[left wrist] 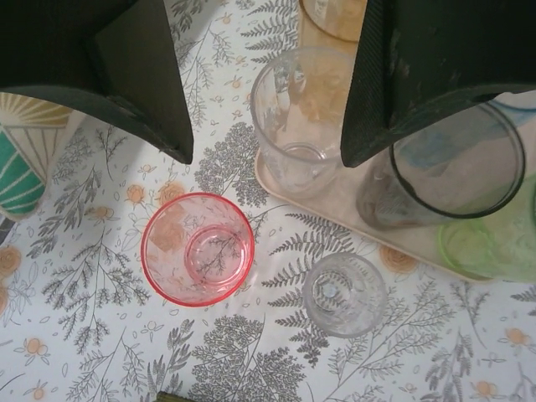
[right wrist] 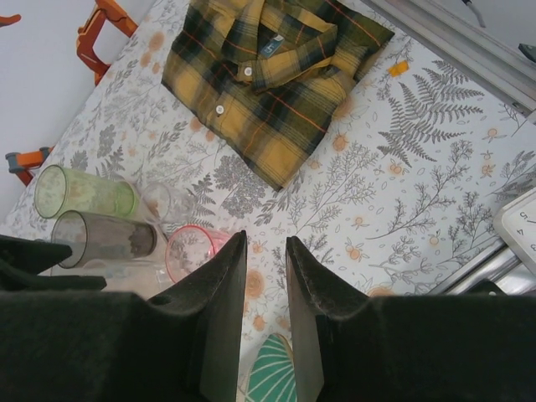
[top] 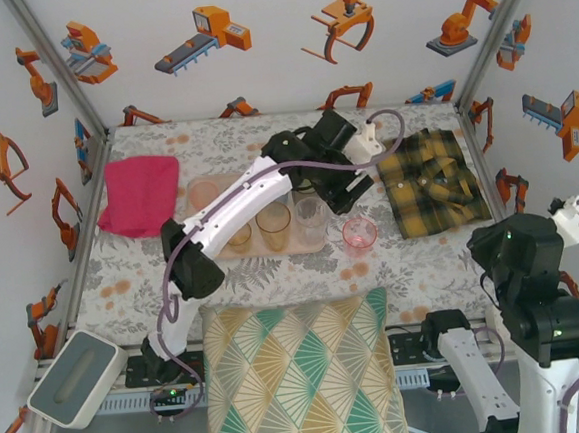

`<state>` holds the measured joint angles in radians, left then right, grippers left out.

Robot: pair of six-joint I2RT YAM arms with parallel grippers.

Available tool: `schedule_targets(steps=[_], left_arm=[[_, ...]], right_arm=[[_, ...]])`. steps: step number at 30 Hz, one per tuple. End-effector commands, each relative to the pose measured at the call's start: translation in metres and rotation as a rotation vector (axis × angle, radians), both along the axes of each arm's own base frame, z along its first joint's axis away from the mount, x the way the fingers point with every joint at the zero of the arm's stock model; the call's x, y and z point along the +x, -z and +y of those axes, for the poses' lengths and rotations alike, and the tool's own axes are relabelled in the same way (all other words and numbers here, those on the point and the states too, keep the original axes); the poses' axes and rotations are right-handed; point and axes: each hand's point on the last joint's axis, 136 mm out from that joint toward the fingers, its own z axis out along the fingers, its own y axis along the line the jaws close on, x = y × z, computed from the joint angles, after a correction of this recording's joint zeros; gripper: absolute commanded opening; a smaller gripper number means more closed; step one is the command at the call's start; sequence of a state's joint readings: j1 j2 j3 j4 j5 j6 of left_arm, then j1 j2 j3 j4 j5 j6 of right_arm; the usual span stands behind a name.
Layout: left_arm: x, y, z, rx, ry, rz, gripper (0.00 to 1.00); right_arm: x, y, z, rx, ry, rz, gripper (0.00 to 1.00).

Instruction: Place the glasses into the tray

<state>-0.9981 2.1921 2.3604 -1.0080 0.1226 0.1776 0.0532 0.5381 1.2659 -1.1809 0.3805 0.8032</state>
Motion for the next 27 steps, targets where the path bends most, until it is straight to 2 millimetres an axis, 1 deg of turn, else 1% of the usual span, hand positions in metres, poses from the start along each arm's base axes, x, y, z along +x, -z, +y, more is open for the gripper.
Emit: schedule_targets(steps=[1,6,8,12,22,27], left_arm=[[-0.005,-0.001,-0.012,-0.030,0.027,0.026,0.64],[-0.003,0.018,-0.025,-0.012,0.031,0.037,0.62],[-0.007,0.024,-0.030,-0.007,0.043,0.051,0.59],[-0.014,0.038,-0.037,0.012,0.057,0.066,0.58],[-0.011,0.075,-0.043,0.079,0.027,0.070,0.56],[-0.007,0.085,-0.042,0.107,0.022,0.057,0.56]], right_arm=[[-0.007,0.002,-0.005,-0.013,0.025,0.025,0.28],[-0.004,0.009,-0.003,-0.005,0.015,0.040,0.28],[-0.003,0.012,-0.001,-0.001,0.009,0.047,0.28],[-0.001,0.016,0.000,0.002,0.003,0.049,0.28],[0.002,0.025,0.004,0.012,-0.017,0.063,0.28],[0.001,0.028,0.004,0.013,-0.020,0.066,0.28]])
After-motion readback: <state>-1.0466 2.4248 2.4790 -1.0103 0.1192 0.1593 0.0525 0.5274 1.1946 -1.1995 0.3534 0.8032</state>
